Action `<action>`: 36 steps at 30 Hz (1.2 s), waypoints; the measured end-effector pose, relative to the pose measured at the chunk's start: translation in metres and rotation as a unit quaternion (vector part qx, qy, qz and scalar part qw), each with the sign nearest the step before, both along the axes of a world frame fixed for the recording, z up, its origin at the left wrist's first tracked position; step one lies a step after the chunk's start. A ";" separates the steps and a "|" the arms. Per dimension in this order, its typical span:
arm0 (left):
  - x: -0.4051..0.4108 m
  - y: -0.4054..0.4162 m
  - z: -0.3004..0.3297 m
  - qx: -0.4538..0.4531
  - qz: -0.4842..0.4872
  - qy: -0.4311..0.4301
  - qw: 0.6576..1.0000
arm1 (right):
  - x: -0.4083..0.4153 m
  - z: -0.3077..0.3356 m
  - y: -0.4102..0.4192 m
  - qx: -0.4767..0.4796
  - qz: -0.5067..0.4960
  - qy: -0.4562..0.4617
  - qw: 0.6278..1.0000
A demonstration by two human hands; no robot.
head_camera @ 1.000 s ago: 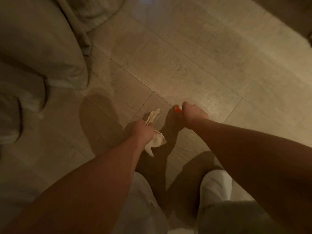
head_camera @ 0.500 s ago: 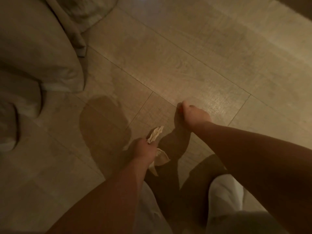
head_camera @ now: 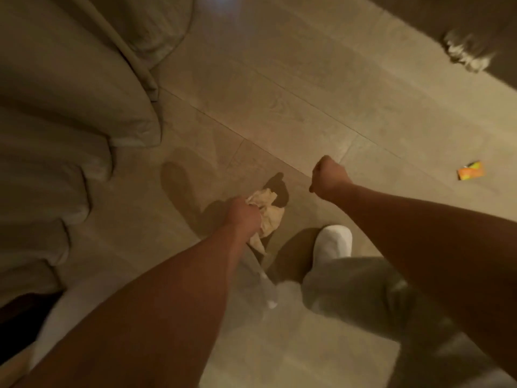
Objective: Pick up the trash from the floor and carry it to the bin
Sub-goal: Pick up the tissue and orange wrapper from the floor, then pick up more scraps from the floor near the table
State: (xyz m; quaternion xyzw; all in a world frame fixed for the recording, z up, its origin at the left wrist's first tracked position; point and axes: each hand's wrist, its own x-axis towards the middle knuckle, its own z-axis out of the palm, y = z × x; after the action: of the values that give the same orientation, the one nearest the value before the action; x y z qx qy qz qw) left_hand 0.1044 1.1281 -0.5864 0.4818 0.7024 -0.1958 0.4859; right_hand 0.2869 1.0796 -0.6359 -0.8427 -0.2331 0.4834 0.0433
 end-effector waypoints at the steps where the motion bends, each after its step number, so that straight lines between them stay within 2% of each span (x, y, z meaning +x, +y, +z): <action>1: 0.006 -0.003 0.033 0.004 -0.006 -0.019 1.000 | 0.003 0.030 -0.008 -0.019 -0.003 0.017 1.000; 3: 0.013 -0.011 0.086 -0.007 -0.008 -0.060 0.998 | 0.008 0.083 -0.026 -0.038 -0.009 0.043 0.998; 6: 0.022 -0.025 0.176 -0.048 0.033 -0.090 0.994 | 0.015 0.179 -0.066 -0.010 -0.102 0.042 0.994; 10: 0.055 -0.030 0.299 -0.047 -0.037 -0.086 0.995 | 0.036 0.319 -0.133 0.026 -0.212 0.026 0.977; 14: 0.105 -0.038 0.380 -0.002 -0.100 -0.082 0.992 | 0.062 0.397 -0.193 0.036 -0.300 0.008 0.953; 16: 0.135 -0.047 0.400 0.023 -0.128 -0.090 0.987 | 0.077 0.422 -0.219 0.038 -0.335 -0.002 0.941; 23: 0.241 -0.089 0.432 -0.002 -0.192 -0.118 0.974 | 0.118 0.452 -0.276 0.053 -0.433 -0.015 0.900; 26: 0.285 -0.094 0.433 -0.026 -0.171 -0.112 0.978 | 0.137 0.454 -0.281 0.065 -0.494 -0.008 0.867; 30: 0.338 -0.086 0.419 -0.050 -0.222 -0.104 0.968 | 0.165 0.445 -0.276 0.079 -0.556 -0.010 0.827; 32: 0.369 -0.075 0.409 -0.041 -0.296 -0.103 0.949 | 0.183 0.436 -0.265 0.082 -0.581 -0.014 0.810; 36: 0.436 -0.039 0.383 -0.017 -0.468 -0.066 0.881 | 0.223 0.409 -0.233 0.065 -0.624 -0.022 0.778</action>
State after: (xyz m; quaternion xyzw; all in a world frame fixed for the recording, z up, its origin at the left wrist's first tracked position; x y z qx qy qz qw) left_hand 0.5400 1.0887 -0.2030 0.7580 0.3578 -0.3799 0.3912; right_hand 0.5100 0.8467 -0.2273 -0.8094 0.3124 0.3151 0.3846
